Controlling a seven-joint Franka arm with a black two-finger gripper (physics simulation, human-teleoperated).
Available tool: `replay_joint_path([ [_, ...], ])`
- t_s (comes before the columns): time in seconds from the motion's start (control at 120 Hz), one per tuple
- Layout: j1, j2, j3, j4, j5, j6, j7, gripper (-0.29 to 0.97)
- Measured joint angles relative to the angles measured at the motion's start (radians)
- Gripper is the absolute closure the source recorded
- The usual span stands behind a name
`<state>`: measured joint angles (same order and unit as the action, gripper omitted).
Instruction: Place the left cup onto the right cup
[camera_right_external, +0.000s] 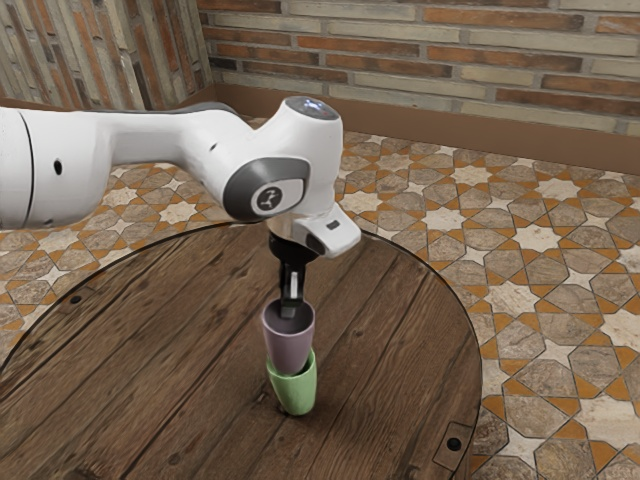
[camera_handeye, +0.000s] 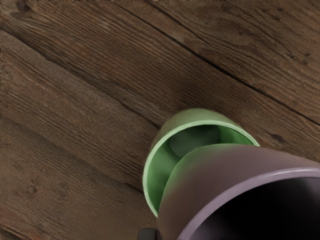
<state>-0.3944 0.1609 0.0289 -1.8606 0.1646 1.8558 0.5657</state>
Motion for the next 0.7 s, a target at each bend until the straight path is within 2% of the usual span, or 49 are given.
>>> replay_joint_path([
  [0.7,0.000,0.114,0.000,0.047,-0.007,0.029,0.000,0.79],
])
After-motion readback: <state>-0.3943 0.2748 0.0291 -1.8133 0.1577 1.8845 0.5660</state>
